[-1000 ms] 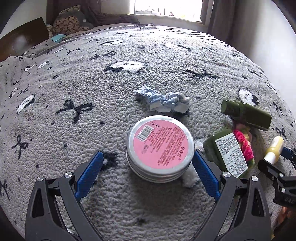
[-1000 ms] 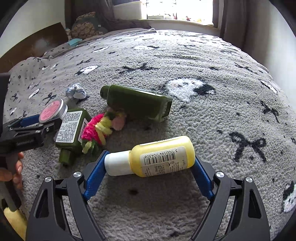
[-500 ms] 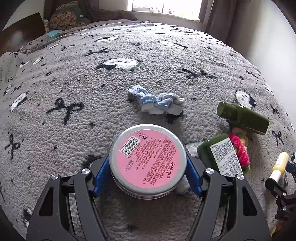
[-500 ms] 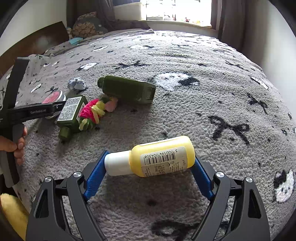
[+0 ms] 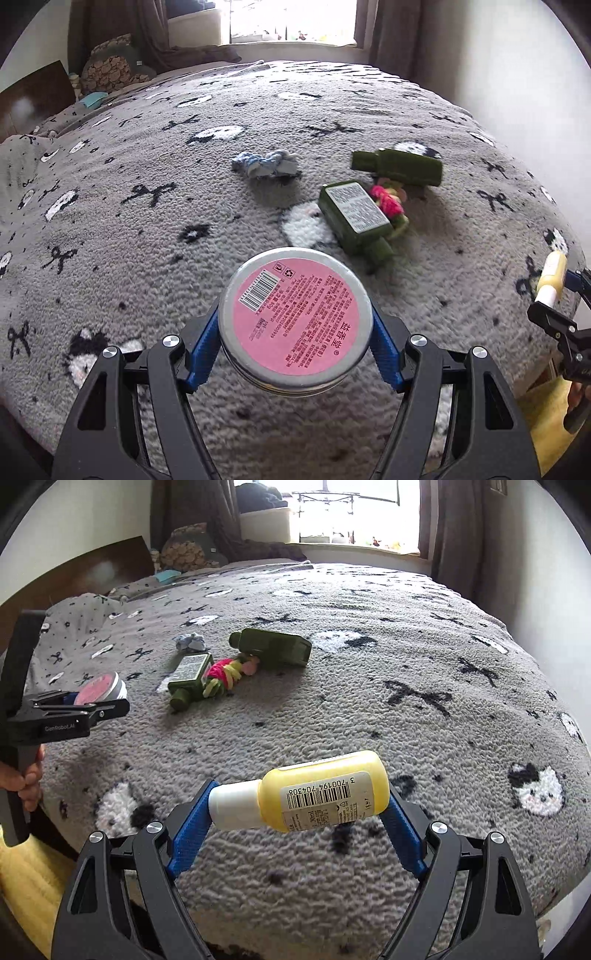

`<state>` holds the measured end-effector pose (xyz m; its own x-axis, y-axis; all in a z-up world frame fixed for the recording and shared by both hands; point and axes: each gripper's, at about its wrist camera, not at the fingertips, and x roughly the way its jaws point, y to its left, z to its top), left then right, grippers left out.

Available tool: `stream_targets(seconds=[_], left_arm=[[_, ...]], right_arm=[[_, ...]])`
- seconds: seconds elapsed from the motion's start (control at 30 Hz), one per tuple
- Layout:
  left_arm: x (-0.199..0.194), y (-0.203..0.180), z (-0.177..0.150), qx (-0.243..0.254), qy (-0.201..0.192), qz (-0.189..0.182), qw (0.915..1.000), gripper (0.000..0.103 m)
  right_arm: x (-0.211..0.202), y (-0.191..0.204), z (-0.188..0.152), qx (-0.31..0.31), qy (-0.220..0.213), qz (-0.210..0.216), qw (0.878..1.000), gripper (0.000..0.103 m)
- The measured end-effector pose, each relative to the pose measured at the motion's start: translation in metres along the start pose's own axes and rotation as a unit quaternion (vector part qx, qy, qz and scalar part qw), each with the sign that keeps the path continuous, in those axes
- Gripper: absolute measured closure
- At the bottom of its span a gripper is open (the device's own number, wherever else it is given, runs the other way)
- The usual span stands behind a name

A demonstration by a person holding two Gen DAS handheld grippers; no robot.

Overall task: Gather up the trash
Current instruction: 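Carry tin with left tool while right tool carries yellow bottle to bin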

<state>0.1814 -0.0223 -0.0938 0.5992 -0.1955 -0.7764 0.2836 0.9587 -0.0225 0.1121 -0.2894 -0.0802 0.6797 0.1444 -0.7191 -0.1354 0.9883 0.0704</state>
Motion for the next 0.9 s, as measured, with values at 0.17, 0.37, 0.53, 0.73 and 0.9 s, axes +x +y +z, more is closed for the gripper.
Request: stream_targets(seconds=[0.17, 0.37, 0.53, 0.73, 0.9], left_arm=[[-0.03, -0.024, -0.031, 0.026, -0.009, -0.021, 0.9994, 0.036], [-0.059, -0.047, -0.071, 0.043, -0.018, -0.049, 0.9977, 0.036], [-0.074, -0.056, -0.104, 0.045, -0.019, -0.067, 0.9966, 0.036], [-0.081, -0.063, -0.147, 0.036, -0.009, -0.081, 0.996, 0.036], [-0.071, -0.066, -0.183, 0.026, 0.021, -0.087, 0.9956, 0.036]], right_arm=[[-0.031, 0.011, -0.021, -0.004, -0.019, 0.013, 1.0, 0.018], [-0.058, 0.023, -0.047, -0.009, -0.03, 0.023, 0.999, 0.018], [-0.071, 0.032, -0.07, -0.01, -0.028, 0.03, 0.999, 0.018], [-0.078, 0.043, -0.098, -0.001, -0.016, 0.041, 0.999, 0.018], [-0.074, 0.049, -0.122, 0.013, 0.003, 0.053, 0.999, 0.018]])
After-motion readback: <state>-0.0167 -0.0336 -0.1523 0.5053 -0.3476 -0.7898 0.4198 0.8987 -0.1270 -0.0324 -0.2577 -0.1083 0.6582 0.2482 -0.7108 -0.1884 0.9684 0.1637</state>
